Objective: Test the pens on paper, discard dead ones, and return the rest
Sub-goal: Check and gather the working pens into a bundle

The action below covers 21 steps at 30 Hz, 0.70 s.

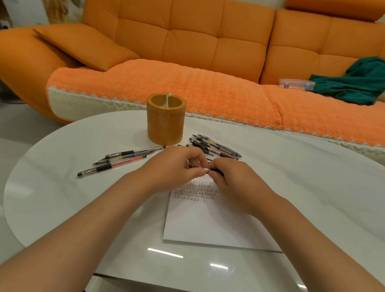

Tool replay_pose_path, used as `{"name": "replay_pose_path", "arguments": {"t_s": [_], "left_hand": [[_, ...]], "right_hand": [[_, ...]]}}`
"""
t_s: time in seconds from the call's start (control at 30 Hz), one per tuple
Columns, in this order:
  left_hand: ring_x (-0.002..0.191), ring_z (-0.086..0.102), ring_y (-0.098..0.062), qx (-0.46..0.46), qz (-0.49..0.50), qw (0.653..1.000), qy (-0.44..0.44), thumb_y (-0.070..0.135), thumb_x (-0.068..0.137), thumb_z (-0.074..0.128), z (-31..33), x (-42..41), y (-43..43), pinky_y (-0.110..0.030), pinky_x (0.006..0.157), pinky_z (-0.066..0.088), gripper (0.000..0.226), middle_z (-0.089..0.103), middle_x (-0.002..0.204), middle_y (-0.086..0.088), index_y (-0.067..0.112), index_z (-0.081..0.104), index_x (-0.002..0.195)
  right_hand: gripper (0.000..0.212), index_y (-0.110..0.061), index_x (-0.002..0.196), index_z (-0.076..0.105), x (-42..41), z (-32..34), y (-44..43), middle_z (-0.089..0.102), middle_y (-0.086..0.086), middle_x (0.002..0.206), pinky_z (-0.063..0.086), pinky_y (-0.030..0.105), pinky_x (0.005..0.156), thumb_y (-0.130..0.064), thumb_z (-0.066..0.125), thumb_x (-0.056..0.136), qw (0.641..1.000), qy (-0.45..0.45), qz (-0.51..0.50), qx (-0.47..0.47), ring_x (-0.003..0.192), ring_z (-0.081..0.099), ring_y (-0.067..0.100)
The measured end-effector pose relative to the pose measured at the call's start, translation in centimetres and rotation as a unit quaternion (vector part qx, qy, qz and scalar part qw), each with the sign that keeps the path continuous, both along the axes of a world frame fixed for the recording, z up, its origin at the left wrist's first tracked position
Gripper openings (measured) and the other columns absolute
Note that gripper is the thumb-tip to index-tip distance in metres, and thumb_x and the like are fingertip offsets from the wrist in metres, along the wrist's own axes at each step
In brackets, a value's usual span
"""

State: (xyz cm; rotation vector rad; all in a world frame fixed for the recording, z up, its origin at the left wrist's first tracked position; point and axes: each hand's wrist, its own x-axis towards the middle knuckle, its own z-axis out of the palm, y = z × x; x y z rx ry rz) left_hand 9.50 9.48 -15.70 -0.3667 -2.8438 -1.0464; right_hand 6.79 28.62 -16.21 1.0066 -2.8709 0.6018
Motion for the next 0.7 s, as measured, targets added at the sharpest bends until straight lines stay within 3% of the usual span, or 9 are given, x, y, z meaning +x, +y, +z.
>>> {"name": "replay_pose_path", "arguments": {"t_s": [0.2,0.4,0.47,0.53,0.6,0.7], "left_hand": [[0.068,0.06,0.002,0.031,-0.008,0.999,-0.016,0.03,0.088,0.075,0.0,0.2,0.1,-0.018,0.062,0.045,0.003,0.069,0.078,0.014,0.032,0.073,0.09],[0.067,0.063,-0.006,0.053,-0.018,0.997,-0.053,0.028,0.082,0.08,0.1,0.0,-0.4,-0.023,0.063,0.054,0.006,0.07,0.073,0.01,0.023,0.076,0.084],[0.066,0.064,-0.004,0.062,-0.02,0.996,-0.063,0.023,0.083,0.08,0.1,0.0,-0.6,-0.021,0.064,0.054,0.006,0.07,0.07,0.011,0.025,0.075,0.082],[0.068,0.066,-0.003,0.058,-0.021,0.996,-0.07,0.021,0.083,0.08,0.1,-0.1,-0.7,-0.021,0.065,0.054,0.007,0.071,0.072,0.012,0.026,0.074,0.082],[0.072,0.067,-0.002,0.037,-0.02,0.996,-0.076,0.023,0.085,0.079,0.0,0.0,-0.8,-0.022,0.068,0.056,0.007,0.072,0.078,0.012,0.028,0.074,0.085],[0.08,0.065,-0.005,-0.005,-0.011,0.997,-0.071,0.026,0.088,0.076,-0.2,0.1,-1.0,-0.024,0.07,0.055,0.009,0.07,0.086,0.013,0.032,0.07,0.087]], "right_hand": [[0.023,-0.028,0.103,0.064,0.6,-0.8,0.0,0.063,-0.01,0.084,0.048,0.037,0.065,-0.036,0.042,0.102,0.999,0.049,-0.012,0.017,0.077,0.057,0.014],[0.029,-0.031,0.097,0.063,0.6,-1.7,-0.1,0.066,-0.008,0.08,0.042,0.032,0.057,-0.045,0.038,0.102,0.992,0.114,0.001,0.051,0.073,0.058,0.016],[0.031,-0.033,0.097,0.062,0.6,-1.7,0.0,0.064,-0.01,0.076,0.033,0.029,0.051,-0.05,0.037,0.102,0.99,0.128,0.001,0.051,0.069,0.057,0.015],[0.03,-0.036,0.102,0.062,0.6,-1.6,0.0,0.065,-0.011,0.08,0.028,0.026,0.051,-0.051,0.036,0.102,0.993,0.105,0.001,0.052,0.072,0.058,0.013],[0.029,-0.039,0.114,0.061,0.6,-1.4,-0.1,0.069,-0.012,0.093,0.033,0.026,0.057,-0.052,0.038,0.101,0.995,0.071,0.002,0.064,0.085,0.062,0.013],[0.039,-0.034,0.139,0.043,0.7,-1.1,0.2,0.066,-0.012,0.097,0.037,0.031,0.066,-0.045,0.038,0.102,0.998,0.016,-0.014,0.063,0.091,0.058,0.016]]}}
